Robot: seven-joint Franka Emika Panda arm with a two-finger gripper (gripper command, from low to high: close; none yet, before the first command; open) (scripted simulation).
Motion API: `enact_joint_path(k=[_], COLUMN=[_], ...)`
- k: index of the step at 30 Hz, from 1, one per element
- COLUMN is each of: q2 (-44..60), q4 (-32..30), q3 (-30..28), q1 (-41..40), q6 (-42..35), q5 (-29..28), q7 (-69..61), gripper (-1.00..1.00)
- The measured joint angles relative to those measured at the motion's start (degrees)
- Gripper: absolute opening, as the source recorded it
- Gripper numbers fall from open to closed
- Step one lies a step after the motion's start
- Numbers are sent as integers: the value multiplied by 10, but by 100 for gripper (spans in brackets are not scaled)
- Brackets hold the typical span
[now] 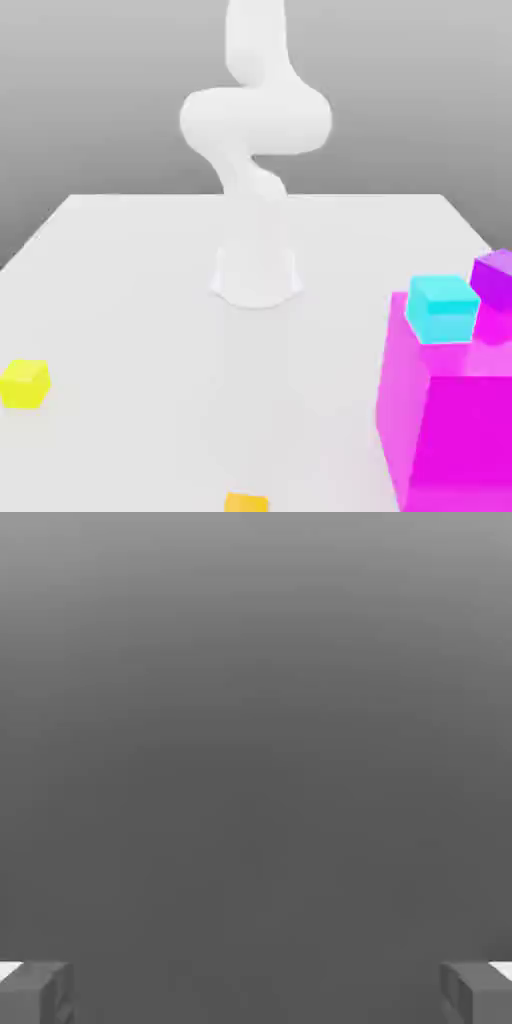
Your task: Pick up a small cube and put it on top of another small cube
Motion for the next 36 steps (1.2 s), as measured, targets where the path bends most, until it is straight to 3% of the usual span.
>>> enact_joint_path(k=[28, 33, 34, 36], q2=[585, 689, 702, 702], q4=[0, 17, 20, 20], q3=[5, 3, 3, 3], q1=[-17, -16, -16, -16], q6=[182, 250, 260, 260], q5=[-7, -7, -7, -7], q7=[62, 65, 65, 65], gripper=[0, 0, -100, -100])
